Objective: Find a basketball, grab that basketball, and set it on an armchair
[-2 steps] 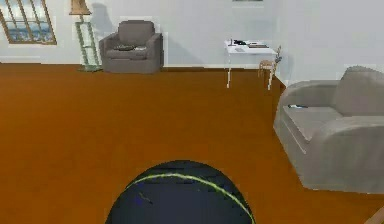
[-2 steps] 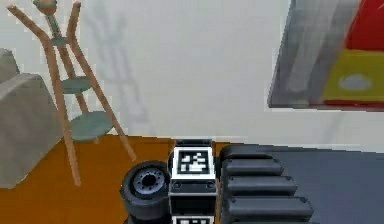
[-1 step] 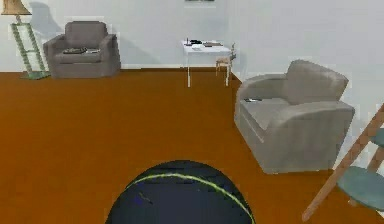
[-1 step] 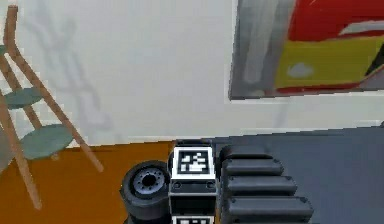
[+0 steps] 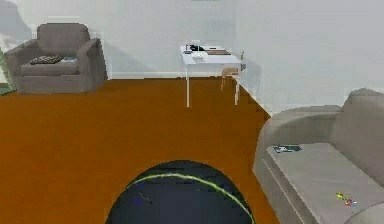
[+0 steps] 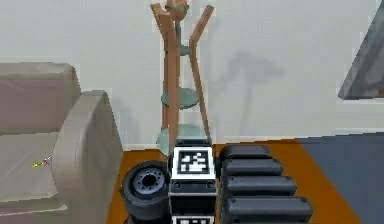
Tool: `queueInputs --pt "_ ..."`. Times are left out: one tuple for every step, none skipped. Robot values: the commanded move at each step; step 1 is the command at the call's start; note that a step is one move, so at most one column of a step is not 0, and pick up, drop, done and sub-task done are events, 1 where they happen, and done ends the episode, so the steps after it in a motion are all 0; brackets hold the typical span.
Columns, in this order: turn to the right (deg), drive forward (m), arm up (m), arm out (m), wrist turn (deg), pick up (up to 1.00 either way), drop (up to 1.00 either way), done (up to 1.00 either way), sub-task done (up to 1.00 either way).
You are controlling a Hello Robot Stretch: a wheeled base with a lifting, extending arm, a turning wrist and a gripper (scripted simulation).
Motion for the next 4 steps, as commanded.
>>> queueInputs --pt "0.0 1.0 0.0 0.0 0.0 0.0 0.0 0.0 0.0" --pt "36.0 0.0 0.0 0.0 0.0 0.0 0.0 0.0 0.0" --pt "0.0 0.05 0.0 0.0 0.0 0.0 0.0 0.0 0.0" --pt "-45.0 0.0 0.0 0.0 0.0 0.0 0.0 0.0 0.0"
